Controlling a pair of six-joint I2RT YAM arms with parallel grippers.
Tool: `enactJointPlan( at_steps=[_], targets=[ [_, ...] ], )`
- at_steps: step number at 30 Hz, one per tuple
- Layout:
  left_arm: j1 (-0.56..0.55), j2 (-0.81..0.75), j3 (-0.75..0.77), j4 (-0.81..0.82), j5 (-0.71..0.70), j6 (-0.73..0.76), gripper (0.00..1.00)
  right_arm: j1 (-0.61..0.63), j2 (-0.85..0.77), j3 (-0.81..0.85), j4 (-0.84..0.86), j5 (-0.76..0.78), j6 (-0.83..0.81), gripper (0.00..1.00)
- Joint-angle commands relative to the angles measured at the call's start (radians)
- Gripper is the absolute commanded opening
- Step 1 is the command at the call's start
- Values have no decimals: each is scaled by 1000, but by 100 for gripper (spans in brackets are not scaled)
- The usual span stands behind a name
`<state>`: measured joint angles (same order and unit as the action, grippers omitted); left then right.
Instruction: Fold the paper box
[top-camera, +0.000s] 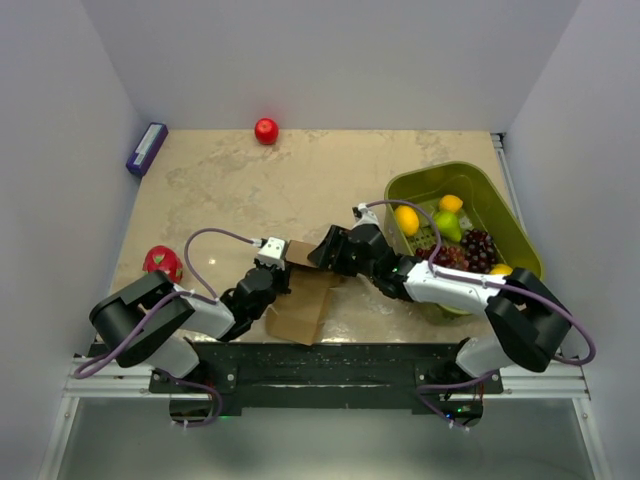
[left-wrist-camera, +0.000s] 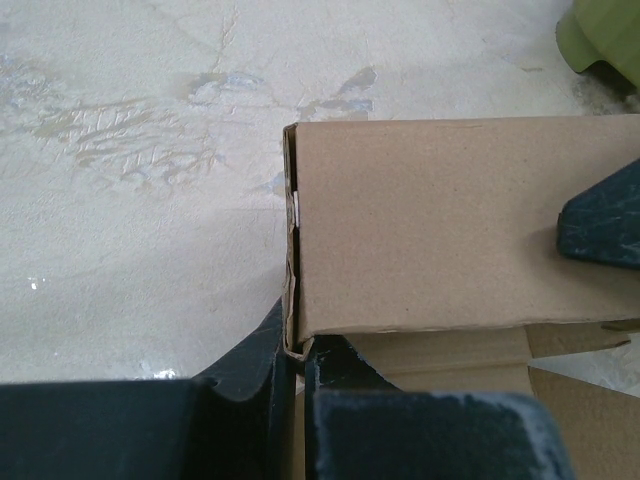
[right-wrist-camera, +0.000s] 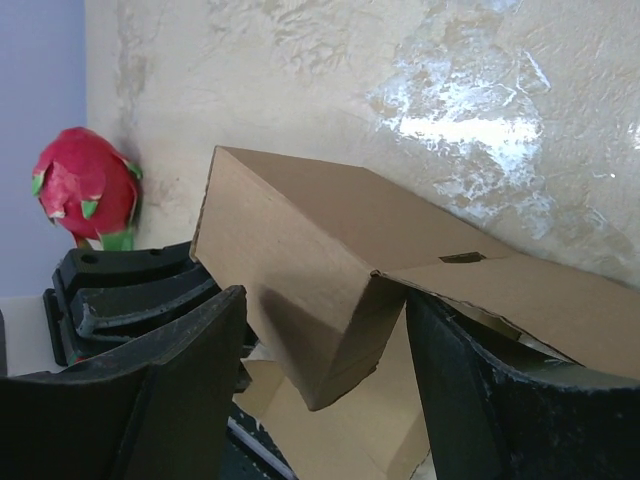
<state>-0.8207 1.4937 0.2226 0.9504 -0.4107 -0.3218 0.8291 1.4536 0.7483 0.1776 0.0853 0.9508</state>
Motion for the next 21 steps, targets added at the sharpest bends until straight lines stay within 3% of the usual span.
enactJointPlan(
  at_steps=[1,8,21],
  targets=[
    [-8,-9,4,-56,-30,-3,0,-10,7,-39,153,-19,81,65],
    [-18,7,1,-50,-62,-17,0,-13,8,-113,272,14,184,52],
    [-60,42,40,-147,-313,-68,0,-13,25,-181,323,94,292,11]
  ],
)
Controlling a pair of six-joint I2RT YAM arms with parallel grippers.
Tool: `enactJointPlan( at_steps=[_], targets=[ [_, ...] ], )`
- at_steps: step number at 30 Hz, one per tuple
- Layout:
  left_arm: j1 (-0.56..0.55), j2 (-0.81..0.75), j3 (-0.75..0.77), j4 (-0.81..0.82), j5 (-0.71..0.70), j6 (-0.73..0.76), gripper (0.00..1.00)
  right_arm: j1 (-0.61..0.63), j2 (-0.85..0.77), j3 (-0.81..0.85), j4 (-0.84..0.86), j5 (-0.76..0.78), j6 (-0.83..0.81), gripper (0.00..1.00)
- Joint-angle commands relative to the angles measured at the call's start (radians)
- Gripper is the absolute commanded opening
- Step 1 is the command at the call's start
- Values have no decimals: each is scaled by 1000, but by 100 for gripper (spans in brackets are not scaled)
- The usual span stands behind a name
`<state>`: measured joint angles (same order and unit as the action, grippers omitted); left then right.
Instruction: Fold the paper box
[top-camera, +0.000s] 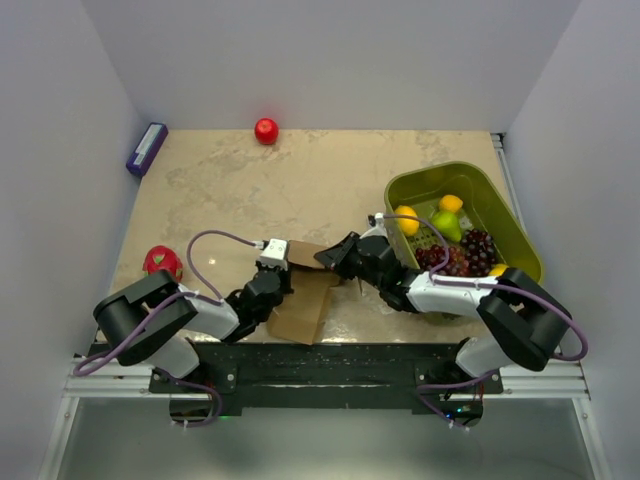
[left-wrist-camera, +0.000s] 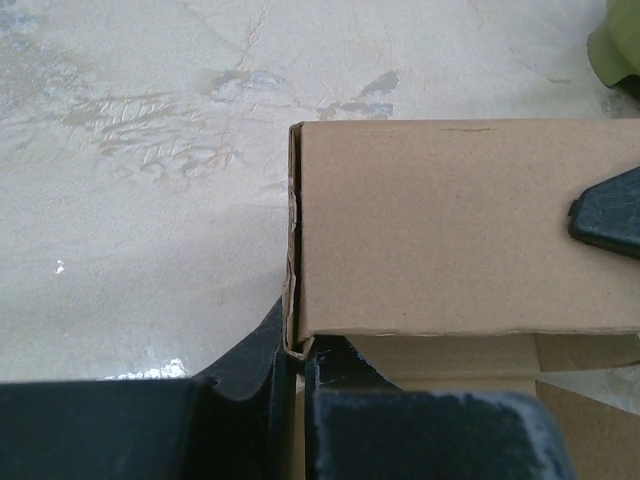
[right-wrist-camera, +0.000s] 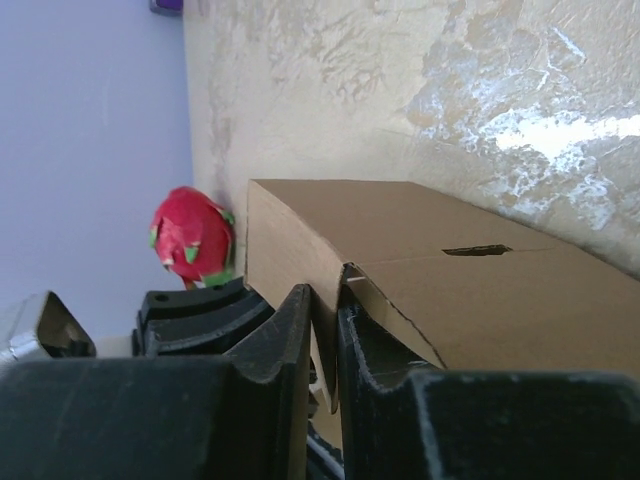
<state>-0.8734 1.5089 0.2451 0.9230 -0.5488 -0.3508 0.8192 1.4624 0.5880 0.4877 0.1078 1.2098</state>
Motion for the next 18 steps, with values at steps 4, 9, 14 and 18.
enactJointPlan(
  at_steps=[4,9,14,18],
  targets=[
    [-18,39,37,-188,-250,-56,0,-3,24,-17,-6,76,40,4],
    [-22,45,45,-236,-290,-74,0,-3,4,-25,-29,101,42,1],
    [-27,20,39,-204,-244,-42,0,-3,-1,-11,-41,99,16,6],
    [-33,-13,78,-263,-188,-43,10,-3,-5,15,-67,92,-24,16]
  ],
)
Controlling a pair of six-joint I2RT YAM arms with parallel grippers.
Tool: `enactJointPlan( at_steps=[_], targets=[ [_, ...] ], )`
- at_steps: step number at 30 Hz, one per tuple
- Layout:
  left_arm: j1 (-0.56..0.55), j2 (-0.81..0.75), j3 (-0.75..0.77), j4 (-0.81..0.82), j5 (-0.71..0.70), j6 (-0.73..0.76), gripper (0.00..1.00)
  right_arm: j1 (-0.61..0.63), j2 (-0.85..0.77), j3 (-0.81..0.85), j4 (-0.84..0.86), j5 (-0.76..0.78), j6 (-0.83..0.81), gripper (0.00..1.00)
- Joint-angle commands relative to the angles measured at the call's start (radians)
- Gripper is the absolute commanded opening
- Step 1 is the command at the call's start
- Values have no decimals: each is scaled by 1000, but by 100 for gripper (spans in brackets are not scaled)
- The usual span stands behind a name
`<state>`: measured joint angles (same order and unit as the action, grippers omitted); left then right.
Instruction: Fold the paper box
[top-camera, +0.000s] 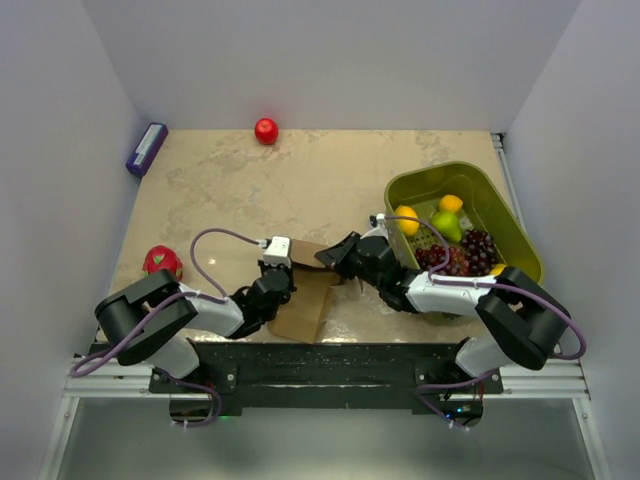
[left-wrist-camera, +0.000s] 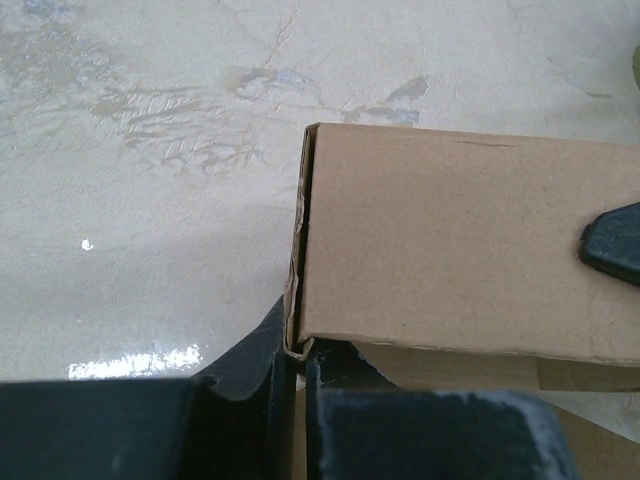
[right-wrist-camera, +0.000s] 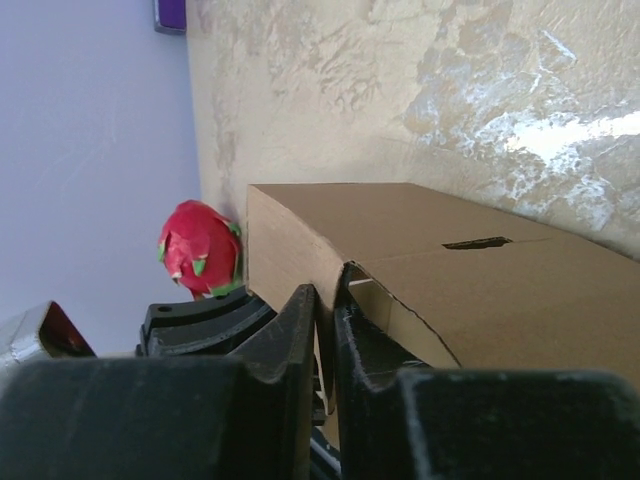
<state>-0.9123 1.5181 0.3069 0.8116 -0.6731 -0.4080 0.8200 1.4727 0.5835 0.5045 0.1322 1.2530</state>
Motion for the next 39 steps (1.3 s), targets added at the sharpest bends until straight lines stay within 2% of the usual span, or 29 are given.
enactJointPlan(
  at_steps=[1,2,3,5,6,9,12,16,19,24,27,30,33,34,35,36,39],
  targets=[
    [1,-32,20,-160,-46,11,14,-4,-25,18,-90,72,-69,17],
    [0,-41,24,-167,-36,8,20,-4,-29,16,-92,73,-72,20],
    [-2,-67,24,-181,-25,-3,30,-4,-34,13,-93,78,-79,21],
    [-3,-99,12,-189,16,-11,38,-4,-43,12,-103,89,-86,21],
    [-3,-137,8,-201,27,-21,47,-4,-43,12,-104,93,-96,20],
    [-3,-220,-11,-222,92,-20,59,-5,-35,19,-110,92,-112,19],
    [-3,-298,-18,-279,153,-23,66,-5,-29,21,-109,83,-115,17],
    [-3,-418,-35,-382,249,-46,71,-7,-32,19,-104,81,-133,13],
    [0,-544,-35,-497,296,-64,75,-13,-35,22,-106,78,-165,5],
    [6,-706,46,-675,366,-39,77,-45,-23,33,-107,20,-217,0],
    [4,-698,77,-704,427,-6,76,-73,-6,42,-98,-20,-253,0],
    [4,-648,64,-686,425,-8,75,-99,14,73,-128,-77,-319,0],
    [7,-610,52,-675,376,-47,75,-113,12,133,-232,-97,-415,20],
    [9,-602,46,-672,369,-58,75,-111,8,160,-260,-86,-438,36],
    [13,-586,44,-663,366,-74,75,-113,-9,171,-285,-82,-479,45],
    [16,-579,44,-661,363,-77,75,-111,-17,179,-332,-72,-497,59],
    [24,-573,47,-664,354,-94,75,-111,-74,191,-411,-37,-546,74]
  ],
)
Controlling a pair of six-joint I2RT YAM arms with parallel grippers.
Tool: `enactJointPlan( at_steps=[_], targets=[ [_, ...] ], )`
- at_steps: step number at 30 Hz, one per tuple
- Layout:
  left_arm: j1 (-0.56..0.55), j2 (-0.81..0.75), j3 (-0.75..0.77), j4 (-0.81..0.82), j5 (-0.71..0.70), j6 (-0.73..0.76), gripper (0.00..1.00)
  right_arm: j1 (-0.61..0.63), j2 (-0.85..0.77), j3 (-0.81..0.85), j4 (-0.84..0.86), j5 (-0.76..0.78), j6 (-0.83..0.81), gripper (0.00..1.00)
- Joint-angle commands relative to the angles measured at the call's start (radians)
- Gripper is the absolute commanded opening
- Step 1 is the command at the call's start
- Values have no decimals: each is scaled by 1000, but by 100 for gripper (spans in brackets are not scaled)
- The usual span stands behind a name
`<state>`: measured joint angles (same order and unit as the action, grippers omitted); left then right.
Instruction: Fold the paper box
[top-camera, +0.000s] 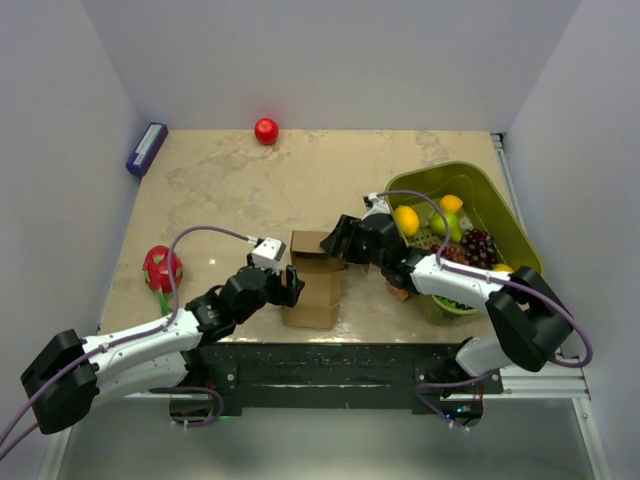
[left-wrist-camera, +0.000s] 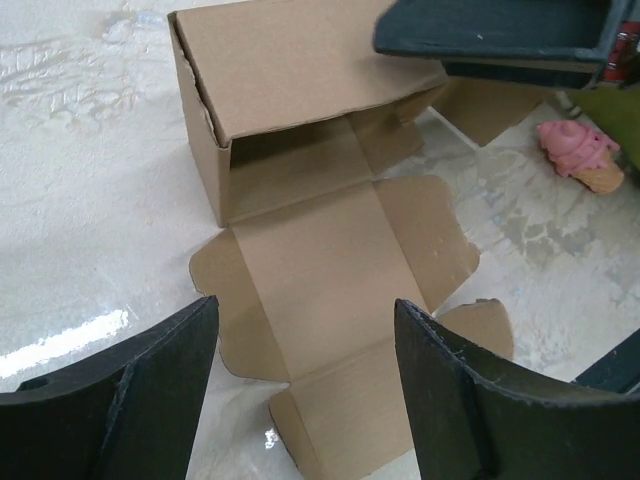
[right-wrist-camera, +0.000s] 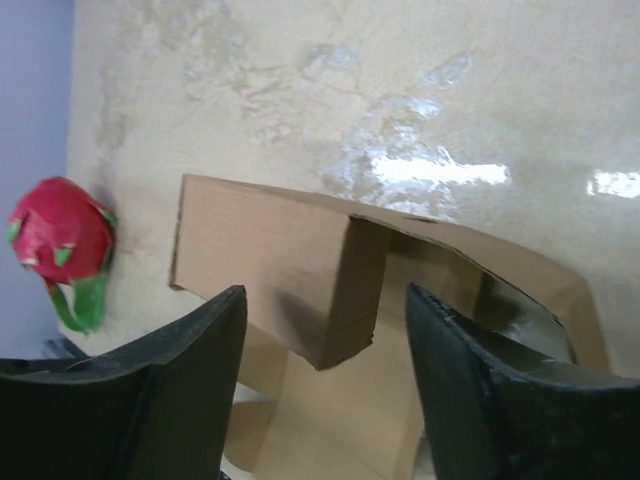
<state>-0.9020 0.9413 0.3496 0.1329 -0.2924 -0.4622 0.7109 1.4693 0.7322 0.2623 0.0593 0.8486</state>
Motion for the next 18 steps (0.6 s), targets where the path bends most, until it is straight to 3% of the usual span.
enactJointPlan(
  at_steps=[1,5,11,13,14,18],
  targets=[
    [17,2,5,16,-25,-42,73,-2,-85,41,-185,42,-163,75],
    [18,-15,-12,50,16,-58,69,15,-154,19,-239,69,-183,72],
    [18,45,-69,175,110,-82,64,188,-202,27,-345,223,-195,54],
    [18,79,-77,207,117,-93,59,203,-184,27,-344,218,-180,42],
    [18,83,-89,224,122,-95,57,217,-173,27,-341,217,-178,31],
    [20,108,-115,289,92,-96,53,240,-118,35,-337,220,-175,17]
  ],
)
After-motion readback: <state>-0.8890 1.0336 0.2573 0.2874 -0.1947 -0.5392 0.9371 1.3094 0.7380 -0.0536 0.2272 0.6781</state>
